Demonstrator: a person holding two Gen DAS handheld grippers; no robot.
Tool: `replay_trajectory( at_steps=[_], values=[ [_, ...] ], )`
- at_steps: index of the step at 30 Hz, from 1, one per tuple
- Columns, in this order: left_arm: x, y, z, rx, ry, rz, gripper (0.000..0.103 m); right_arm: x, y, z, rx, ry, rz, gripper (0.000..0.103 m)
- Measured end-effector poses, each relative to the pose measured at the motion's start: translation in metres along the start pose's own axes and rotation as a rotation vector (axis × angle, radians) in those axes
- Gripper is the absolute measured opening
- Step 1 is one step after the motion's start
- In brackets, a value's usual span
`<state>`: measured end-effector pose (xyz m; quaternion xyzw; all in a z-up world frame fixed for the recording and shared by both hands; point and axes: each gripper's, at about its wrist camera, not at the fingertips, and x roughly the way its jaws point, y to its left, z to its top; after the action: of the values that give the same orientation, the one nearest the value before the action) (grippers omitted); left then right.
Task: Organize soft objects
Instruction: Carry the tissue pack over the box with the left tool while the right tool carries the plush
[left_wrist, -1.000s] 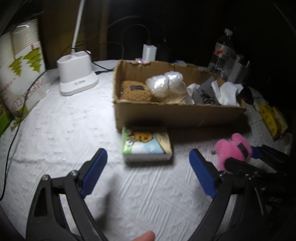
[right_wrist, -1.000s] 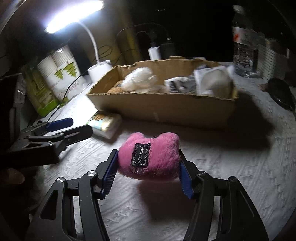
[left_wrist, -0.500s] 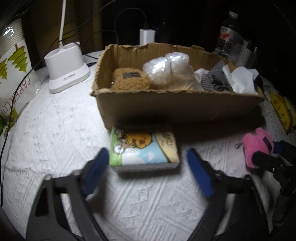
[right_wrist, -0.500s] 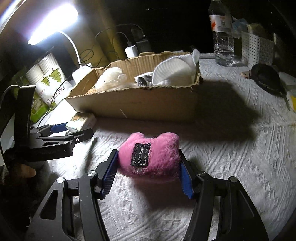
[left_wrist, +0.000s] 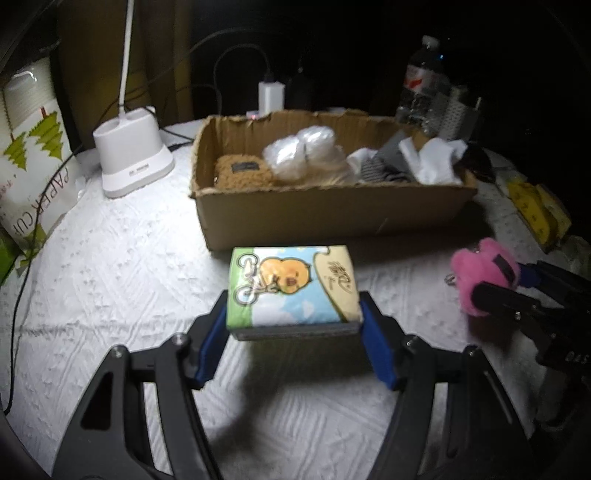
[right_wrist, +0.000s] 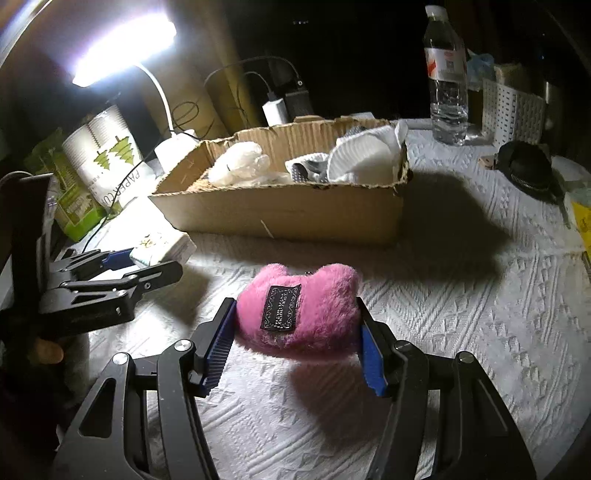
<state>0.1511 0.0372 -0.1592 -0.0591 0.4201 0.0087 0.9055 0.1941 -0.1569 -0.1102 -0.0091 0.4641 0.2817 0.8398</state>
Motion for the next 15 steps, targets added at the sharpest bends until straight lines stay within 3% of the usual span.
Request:
replay_trajectory(
  at_steps=[15],
  values=[
    [-0.056, -0.013, 0.018, 0.019, -0.104, -0.051, 0.067, -0.034, 0.015, 0.022, -0.045, -0.083, -0.016, 0.063]
  ],
)
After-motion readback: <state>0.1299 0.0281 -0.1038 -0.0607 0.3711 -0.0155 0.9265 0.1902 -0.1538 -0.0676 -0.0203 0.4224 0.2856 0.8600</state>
